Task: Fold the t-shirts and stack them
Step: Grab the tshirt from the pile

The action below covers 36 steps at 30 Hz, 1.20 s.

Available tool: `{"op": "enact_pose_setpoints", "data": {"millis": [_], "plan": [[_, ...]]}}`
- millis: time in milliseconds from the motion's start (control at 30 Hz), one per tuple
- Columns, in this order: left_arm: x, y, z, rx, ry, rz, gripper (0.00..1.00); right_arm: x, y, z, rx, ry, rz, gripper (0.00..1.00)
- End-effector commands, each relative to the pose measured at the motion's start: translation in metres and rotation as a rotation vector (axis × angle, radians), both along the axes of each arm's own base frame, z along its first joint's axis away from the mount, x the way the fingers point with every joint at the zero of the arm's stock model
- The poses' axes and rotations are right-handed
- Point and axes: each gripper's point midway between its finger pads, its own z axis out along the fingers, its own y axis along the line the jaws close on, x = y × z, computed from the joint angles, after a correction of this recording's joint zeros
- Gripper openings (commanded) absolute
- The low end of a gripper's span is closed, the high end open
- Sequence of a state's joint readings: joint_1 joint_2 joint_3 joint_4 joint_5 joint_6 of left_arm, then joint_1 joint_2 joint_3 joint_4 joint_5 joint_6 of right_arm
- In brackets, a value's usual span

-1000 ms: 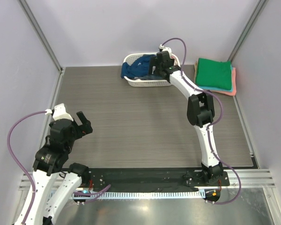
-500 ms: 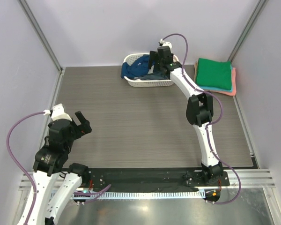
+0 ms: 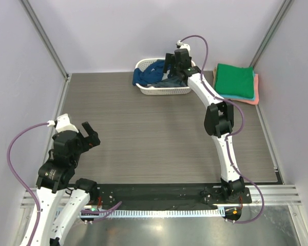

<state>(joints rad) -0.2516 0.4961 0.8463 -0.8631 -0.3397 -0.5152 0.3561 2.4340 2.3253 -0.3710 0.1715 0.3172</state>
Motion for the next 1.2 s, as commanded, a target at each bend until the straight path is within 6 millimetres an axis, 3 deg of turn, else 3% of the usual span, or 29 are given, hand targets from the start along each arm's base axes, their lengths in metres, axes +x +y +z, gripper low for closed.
{"op": "enact_pose_setpoints", "data": {"millis": [0,167,267,300,367,500,533,633,667,733,767,800,833,867,900,967,1000,1033,1067,1100,1167], "plan": [[0.006,0.001,0.010,-0.006,-0.051,0.006,1.00,0.014,0.006,0.047,0.067,-0.123,0.016,0.90],[0.006,0.001,0.011,-0.007,-0.054,0.008,1.00,0.020,0.010,0.045,0.076,-0.140,0.020,0.80],[0.006,0.002,0.011,-0.007,-0.054,0.011,1.00,0.022,0.012,0.035,0.069,-0.127,0.034,0.58],[0.006,0.002,0.011,-0.006,-0.052,0.010,1.00,0.022,0.012,0.032,0.068,-0.122,0.034,0.45],[0.006,0.003,0.010,-0.006,-0.052,0.013,1.00,0.021,0.012,0.021,0.061,-0.103,0.037,0.38],[0.006,0.003,0.011,-0.009,-0.055,0.014,1.00,0.019,0.014,0.013,0.059,-0.084,0.071,0.01],[0.006,0.003,0.011,-0.008,-0.055,0.014,1.00,0.018,0.018,0.013,0.062,-0.083,0.088,0.01],[0.006,0.001,0.012,-0.010,-0.061,0.001,1.00,0.008,0.041,0.046,0.127,-0.121,0.208,0.01],[0.006,0.000,0.013,-0.014,-0.069,-0.005,1.00,-0.004,0.057,0.080,0.173,-0.163,0.295,0.01],[0.006,0.001,0.014,-0.014,-0.074,-0.002,1.00,-0.022,0.072,0.125,0.210,-0.223,0.388,0.01],[0.005,0.002,0.014,-0.014,-0.077,0.001,1.00,-0.047,0.083,0.180,0.233,-0.305,0.456,0.01],[0.005,0.003,0.014,-0.013,-0.082,0.005,1.00,-0.061,0.085,0.203,0.235,-0.339,0.476,0.01],[0.005,0.003,0.015,-0.014,-0.085,0.005,1.00,-0.076,0.083,0.232,0.235,-0.384,0.482,0.01],[0.005,0.003,0.014,-0.015,-0.086,0.008,1.00,-0.090,0.084,0.243,0.226,-0.395,0.485,0.01],[0.005,0.004,0.014,-0.012,-0.083,0.009,1.00,-0.116,0.067,0.295,0.234,-0.481,0.452,0.01],[0.005,0.003,0.013,-0.012,-0.078,0.006,1.00,-0.131,0.052,0.297,0.224,-0.465,0.410,0.01],[0.006,0.003,0.013,-0.012,-0.076,0.006,1.00,-0.152,0.030,0.328,0.222,-0.520,0.356,0.01],[0.006,0.003,0.013,-0.011,-0.073,0.008,1.00,-0.155,0.019,0.325,0.207,-0.513,0.315,0.01],[0.006,0.003,0.013,-0.011,-0.075,0.008,1.00,-0.154,0.010,0.293,0.177,-0.445,0.274,0.01],[0.006,0.003,0.013,-0.011,-0.077,0.008,1.00,-0.154,-0.012,0.261,0.145,-0.378,0.179,0.01],[0.005,0.004,0.013,-0.010,-0.078,0.010,1.00,-0.159,-0.034,0.216,0.115,-0.280,0.095,0.06]]}}
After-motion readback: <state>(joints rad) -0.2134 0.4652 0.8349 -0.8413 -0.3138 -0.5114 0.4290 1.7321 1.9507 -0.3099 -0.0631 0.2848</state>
